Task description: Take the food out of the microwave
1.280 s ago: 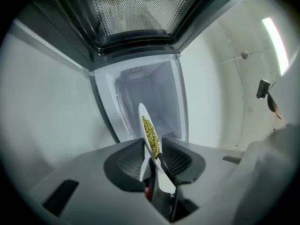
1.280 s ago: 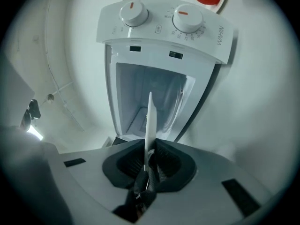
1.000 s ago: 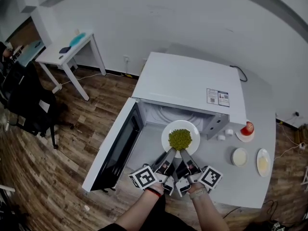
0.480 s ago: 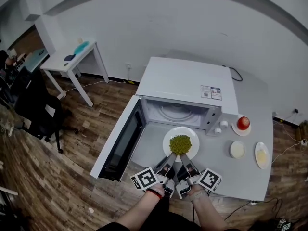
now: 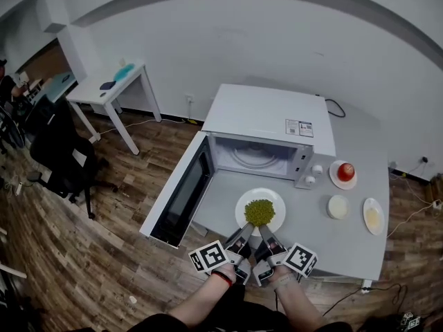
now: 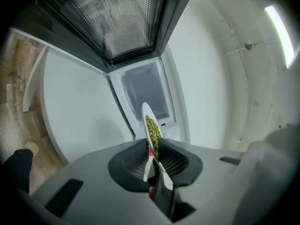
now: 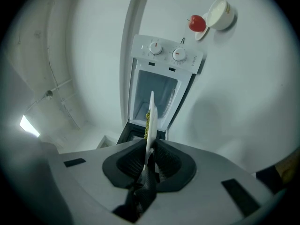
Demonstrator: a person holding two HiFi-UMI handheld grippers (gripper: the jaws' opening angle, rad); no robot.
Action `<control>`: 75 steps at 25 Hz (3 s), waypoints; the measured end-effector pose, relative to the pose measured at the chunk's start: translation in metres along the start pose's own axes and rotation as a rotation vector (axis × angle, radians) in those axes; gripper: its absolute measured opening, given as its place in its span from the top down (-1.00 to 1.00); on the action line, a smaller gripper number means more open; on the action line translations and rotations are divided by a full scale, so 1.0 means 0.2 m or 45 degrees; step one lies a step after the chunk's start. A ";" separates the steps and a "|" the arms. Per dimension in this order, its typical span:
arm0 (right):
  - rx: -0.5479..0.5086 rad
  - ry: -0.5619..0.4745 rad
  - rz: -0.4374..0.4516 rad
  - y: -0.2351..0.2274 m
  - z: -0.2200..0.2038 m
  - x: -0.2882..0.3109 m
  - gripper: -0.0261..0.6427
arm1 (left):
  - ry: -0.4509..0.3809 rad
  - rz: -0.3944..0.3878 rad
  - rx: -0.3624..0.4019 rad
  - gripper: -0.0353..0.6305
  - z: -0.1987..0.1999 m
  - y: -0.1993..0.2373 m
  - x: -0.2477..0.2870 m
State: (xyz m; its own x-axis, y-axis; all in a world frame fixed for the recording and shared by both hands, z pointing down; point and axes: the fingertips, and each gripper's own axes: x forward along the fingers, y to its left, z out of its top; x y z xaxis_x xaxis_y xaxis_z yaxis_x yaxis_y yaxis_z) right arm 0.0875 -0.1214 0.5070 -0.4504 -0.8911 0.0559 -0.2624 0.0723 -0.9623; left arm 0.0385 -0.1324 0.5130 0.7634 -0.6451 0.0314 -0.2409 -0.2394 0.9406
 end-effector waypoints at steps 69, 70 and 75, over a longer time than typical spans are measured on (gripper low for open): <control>0.121 -0.125 -0.072 0.07 -0.48 -0.51 0.72 | 0.225 0.060 -0.045 0.71 -0.36 -0.09 -0.57; 0.128 -0.127 -0.073 0.07 -0.48 -0.52 0.72 | 0.226 0.060 -0.047 0.71 -0.37 -0.09 -0.57; 0.126 -0.131 -0.086 0.05 -0.51 -0.56 0.72 | 0.229 0.061 -0.062 0.72 -0.40 -0.09 -0.61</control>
State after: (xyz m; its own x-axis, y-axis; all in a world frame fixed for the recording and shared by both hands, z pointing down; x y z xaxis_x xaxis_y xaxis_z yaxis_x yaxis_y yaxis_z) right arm 0.0482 0.0253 0.5175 -0.3436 -0.9339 0.0991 -0.2013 -0.0298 -0.9791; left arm -0.0016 0.0083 0.5196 0.8477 -0.5138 0.1321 -0.2536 -0.1738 0.9516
